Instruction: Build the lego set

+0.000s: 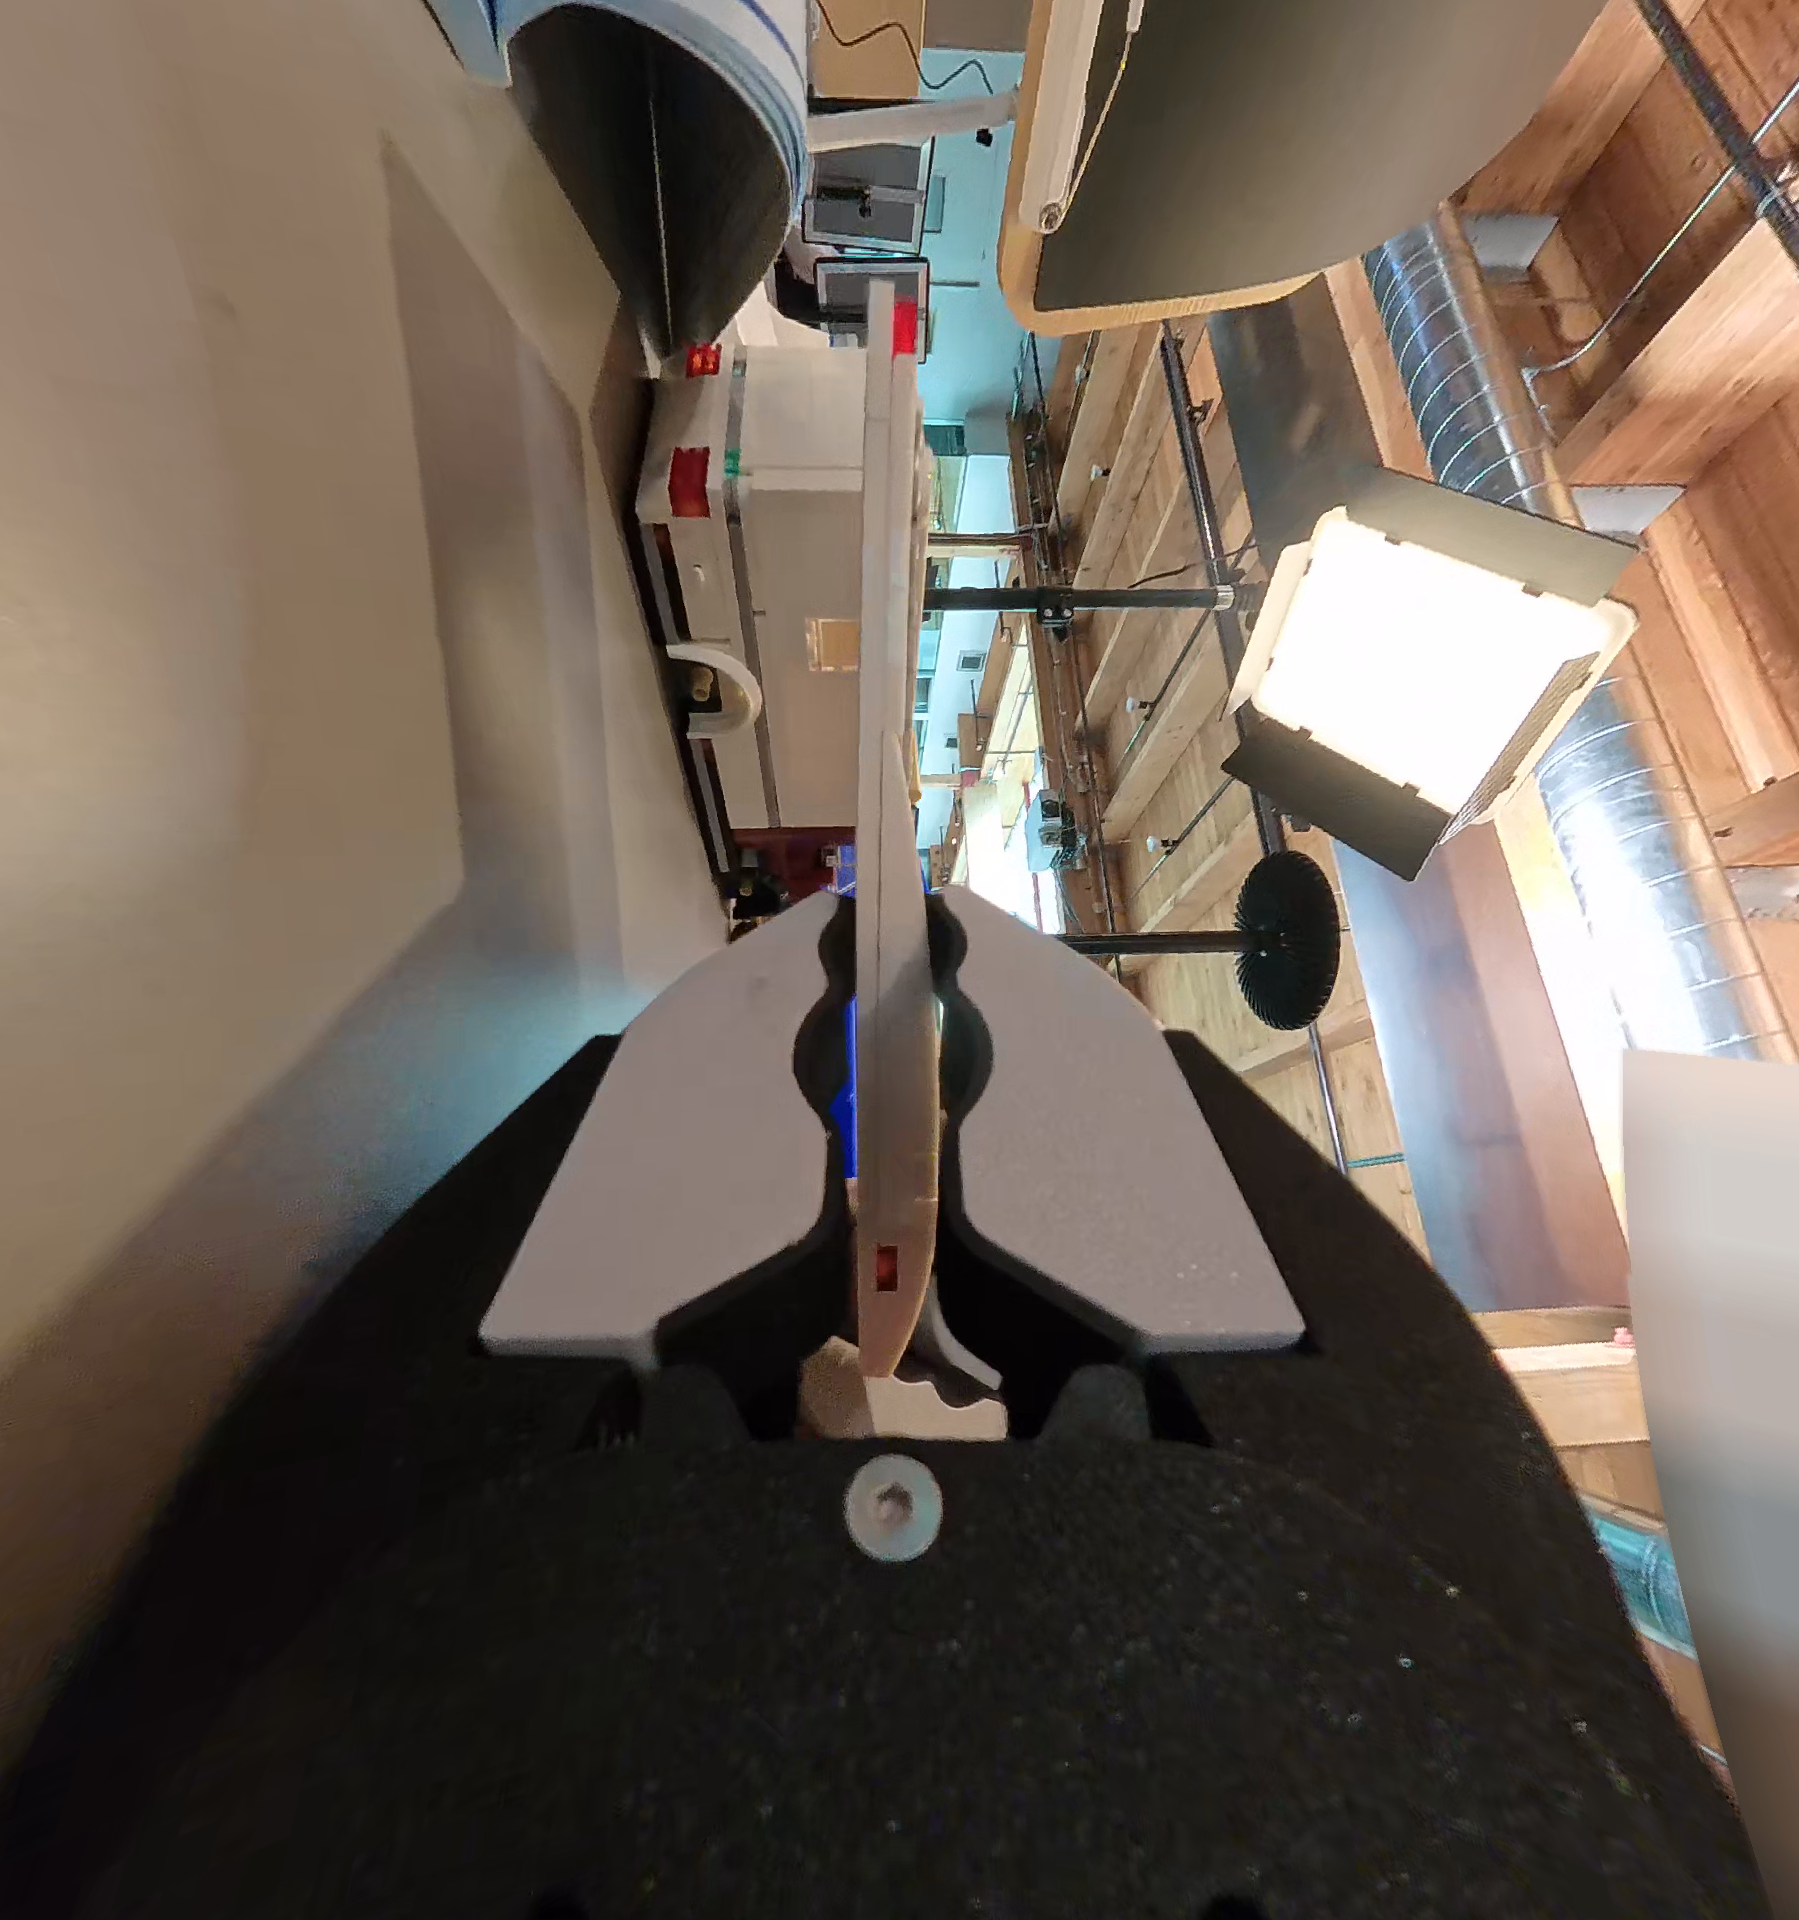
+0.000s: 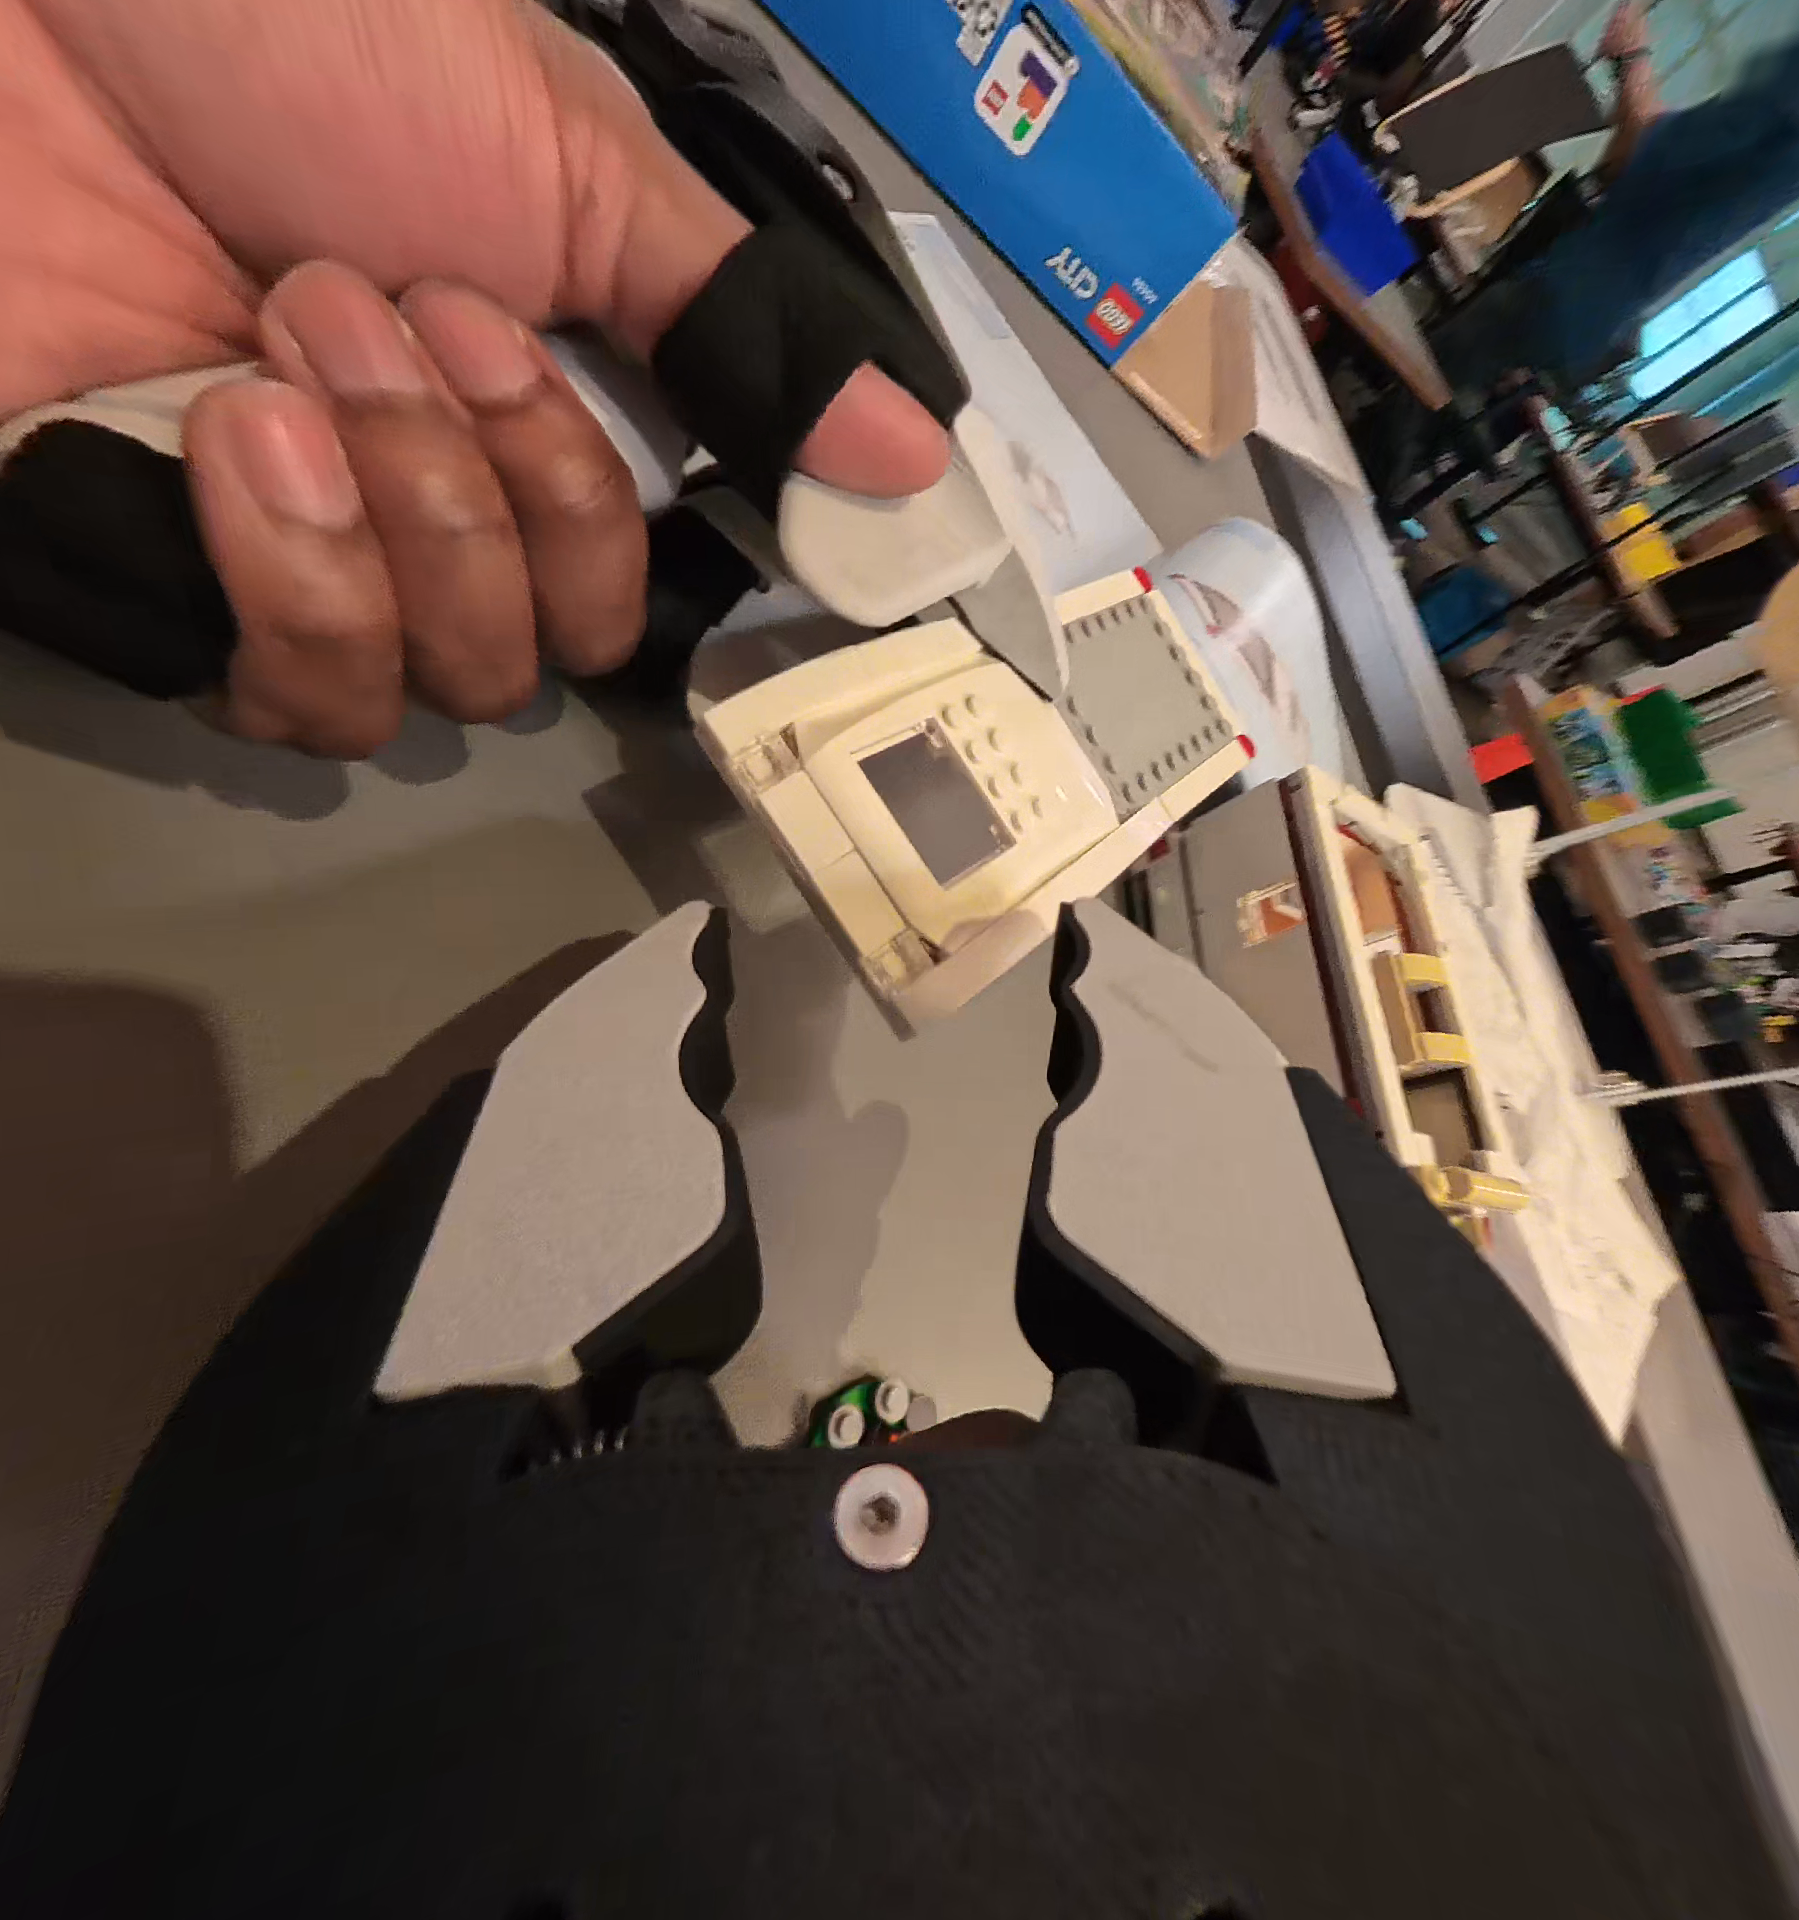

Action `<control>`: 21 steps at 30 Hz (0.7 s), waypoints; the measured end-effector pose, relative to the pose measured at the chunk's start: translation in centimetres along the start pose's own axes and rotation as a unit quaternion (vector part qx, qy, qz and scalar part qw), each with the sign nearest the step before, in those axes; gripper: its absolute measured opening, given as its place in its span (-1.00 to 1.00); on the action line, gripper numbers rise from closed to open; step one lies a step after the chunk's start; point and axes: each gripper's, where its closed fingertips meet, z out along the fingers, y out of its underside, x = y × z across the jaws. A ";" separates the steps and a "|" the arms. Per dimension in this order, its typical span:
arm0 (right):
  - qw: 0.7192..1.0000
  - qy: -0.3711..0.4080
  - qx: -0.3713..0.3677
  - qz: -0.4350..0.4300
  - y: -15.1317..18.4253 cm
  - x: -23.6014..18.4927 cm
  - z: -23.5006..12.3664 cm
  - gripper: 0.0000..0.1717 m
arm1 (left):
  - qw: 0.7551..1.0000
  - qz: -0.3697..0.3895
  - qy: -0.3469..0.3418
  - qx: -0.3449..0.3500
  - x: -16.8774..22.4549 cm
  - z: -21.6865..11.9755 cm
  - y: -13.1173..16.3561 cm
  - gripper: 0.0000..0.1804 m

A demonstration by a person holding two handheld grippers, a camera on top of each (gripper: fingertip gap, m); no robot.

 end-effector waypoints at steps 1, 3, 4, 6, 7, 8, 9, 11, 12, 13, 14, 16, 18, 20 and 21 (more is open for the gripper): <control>1.000 0.016 0.002 -0.011 -0.2 0.2 0.1 -0.33 | 1.000 -0.002 0.001 0.000 0.1 0.0 0.1 -0.86; 0.998 0.040 0.002 -0.042 -0.3 0.3 0.2 -0.37 | 1.000 -0.008 0.003 -0.003 0.2 0.0 0.4 -0.86; 0.997 0.051 0.001 -0.060 -0.4 0.3 0.3 -0.41 | 1.000 -0.011 0.004 -0.005 0.2 0.0 0.6 -0.86; 0.993 0.073 -0.006 -0.094 -0.2 0.4 0.3 -0.51 | 1.000 -0.017 0.008 -0.011 0.2 0.0 0.9 -0.86; 0.991 0.086 -0.006 -0.107 -0.2 0.6 0.3 -0.55 | 1.000 -0.021 0.012 -0.015 0.3 0.0 1.0 -0.86; 0.988 0.100 -0.005 -0.118 -0.3 0.9 0.2 -0.60 | 1.000 -0.022 0.014 -0.017 0.3 -0.1 0.9 -0.85; 0.985 0.115 -0.004 -0.128 -0.4 1.2 0.1 -0.65 | 0.999 -0.020 0.017 -0.019 0.4 -0.1 0.9 -0.84; 0.978 0.141 -0.002 -0.154 -0.5 1.7 -0.1 -0.73 | 0.999 -0.018 0.031 -0.032 0.7 -0.1 1.0 -0.82; 0.974 0.151 0.002 -0.168 -0.6 2.0 -0.2 -0.76 | 0.998 -0.017 0.040 -0.042 0.9 -0.1 1.1 -0.81; 0.970 0.161 0.006 -0.183 -0.7 2.1 -0.4 -0.78 | 0.997 -0.014 0.049 -0.052 1.2 0.0 1.1 -0.80; 0.965 0.170 0.010 -0.197 -0.8 2.3 -0.5 -0.79 | 0.997 -0.008 0.056 -0.061 1.4 0.0 1.2 -0.80; 0.957 0.186 0.016 -0.221 -0.9 2.6 -0.7 -0.80 | 0.995 0.006 0.064 -0.074 1.8 0.0 1.3 -0.80; 0.951 0.198 0.021 -0.237 -1.1 2.8 -0.9 -0.81 | 0.994 0.016 0.068 -0.086 2.0 0.1 1.4 -0.80; 0.947 0.208 0.031 -0.241 -1.4 3.1 -1.2 -0.82 | 0.992 0.020 0.076 -0.095 2.4 0.1 1.5 -0.79; 0.946 0.212 0.036 -0.244 -1.7 3.1 -1.3 -0.82 | 0.991 0.021 0.081 -0.100 2.6 0.1 1.5 -0.79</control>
